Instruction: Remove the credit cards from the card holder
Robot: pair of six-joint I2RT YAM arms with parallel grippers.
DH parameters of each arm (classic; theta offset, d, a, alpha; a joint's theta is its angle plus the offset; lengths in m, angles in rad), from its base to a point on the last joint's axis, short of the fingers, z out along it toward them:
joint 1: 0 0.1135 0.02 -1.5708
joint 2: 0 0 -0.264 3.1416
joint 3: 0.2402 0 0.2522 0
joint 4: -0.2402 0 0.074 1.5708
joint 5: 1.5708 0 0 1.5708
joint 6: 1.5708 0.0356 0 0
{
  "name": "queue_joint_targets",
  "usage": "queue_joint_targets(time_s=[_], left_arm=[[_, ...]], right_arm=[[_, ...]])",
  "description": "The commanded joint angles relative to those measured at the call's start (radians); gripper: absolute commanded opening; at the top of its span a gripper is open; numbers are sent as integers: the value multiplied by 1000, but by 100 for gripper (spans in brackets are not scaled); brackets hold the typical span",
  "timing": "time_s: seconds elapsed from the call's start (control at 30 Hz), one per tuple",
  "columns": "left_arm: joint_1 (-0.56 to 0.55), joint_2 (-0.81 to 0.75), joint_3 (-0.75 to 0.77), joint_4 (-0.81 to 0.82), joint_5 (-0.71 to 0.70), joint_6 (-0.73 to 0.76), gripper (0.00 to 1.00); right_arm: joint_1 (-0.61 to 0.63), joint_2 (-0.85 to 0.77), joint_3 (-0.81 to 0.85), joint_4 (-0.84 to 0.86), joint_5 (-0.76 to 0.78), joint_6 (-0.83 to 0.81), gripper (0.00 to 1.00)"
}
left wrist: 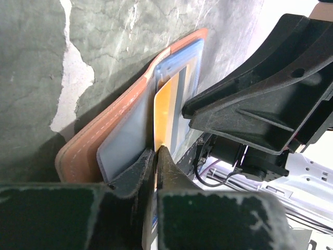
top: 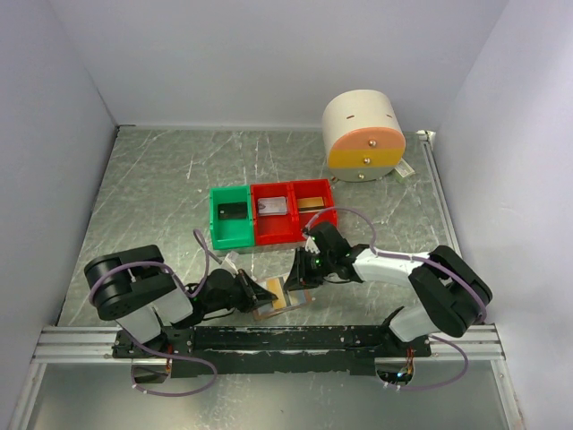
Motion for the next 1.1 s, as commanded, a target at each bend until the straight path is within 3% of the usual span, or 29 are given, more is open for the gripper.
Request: queue_joint_targets(time_s=[0.0,0.13,0.3,0.53,0.67,1.07], left_arm=[[4,-17,-12,32,-8,3,7],[5,-60,-33,-10,-22,-2,7],[5,-141,-4,-178,-37,19,7],[4,-216,61,-321,-56,66,36],[5,-192,48,-254,-61,57,38],[5,51,-4,213,-11,20,33]], right_arm=[[1,51,11,-192,149,-91,22],[-3,64,76,-279,217,-151,22],[-3,72,82,-258,187,-150,22],[-2,73,25,-181,125,-104,22],[-1,71,13,-171,119,-99,22],[-2,71,15,-168,117,-100,22]])
